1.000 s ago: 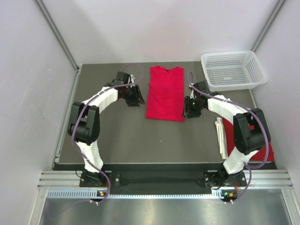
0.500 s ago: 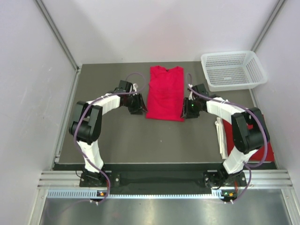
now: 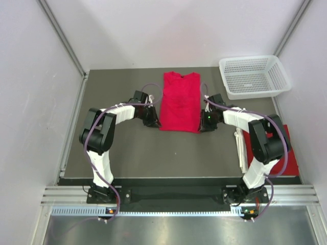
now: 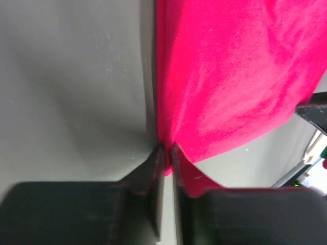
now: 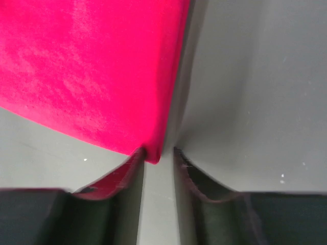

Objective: Fold and stack the t-shirts
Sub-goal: Fold the tshirt

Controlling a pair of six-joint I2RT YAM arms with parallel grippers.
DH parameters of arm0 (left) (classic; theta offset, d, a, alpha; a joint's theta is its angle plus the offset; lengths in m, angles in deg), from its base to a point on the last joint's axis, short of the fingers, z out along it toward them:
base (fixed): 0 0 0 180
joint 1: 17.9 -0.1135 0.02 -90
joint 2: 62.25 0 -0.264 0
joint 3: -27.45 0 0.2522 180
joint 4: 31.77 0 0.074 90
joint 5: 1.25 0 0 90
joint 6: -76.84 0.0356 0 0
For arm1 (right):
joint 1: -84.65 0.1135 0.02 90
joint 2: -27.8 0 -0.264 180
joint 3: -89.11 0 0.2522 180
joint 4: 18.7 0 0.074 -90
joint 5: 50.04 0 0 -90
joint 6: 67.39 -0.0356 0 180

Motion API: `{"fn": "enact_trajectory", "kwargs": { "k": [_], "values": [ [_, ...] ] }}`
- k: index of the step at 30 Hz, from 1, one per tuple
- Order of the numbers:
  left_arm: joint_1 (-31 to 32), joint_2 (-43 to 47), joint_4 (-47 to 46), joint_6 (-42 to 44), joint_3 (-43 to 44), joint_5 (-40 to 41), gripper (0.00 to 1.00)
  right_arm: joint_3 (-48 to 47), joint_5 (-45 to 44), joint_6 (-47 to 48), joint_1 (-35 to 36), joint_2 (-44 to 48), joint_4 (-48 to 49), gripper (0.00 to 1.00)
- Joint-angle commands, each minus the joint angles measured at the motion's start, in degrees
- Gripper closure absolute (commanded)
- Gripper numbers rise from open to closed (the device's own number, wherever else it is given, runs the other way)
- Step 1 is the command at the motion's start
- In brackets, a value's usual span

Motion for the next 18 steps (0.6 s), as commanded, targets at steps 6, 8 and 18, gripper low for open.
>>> {"fn": "enact_trajectory", "kwargs": {
  "k": [6, 8, 18],
  "values": [
    [1.10, -0.08, 4.02, -0.21, 0.05, 3.38, 1.00, 3.03, -1.23, 1.46, 0.56, 1.67, 2.73, 1.00],
    [1.63, 1.59, 5.61, -0.57, -1.09, 6.35, 1.00, 5.67, -2.12, 1.19, 0.56, 4.30, 2.29, 1.00],
    [6.19, 10.90, 5.62, -4.87, -15.50, 9.36, 1.00, 20.17, -5.98, -5.04, 4.41, 16.26, 3.00, 1.00]
  ]
}}
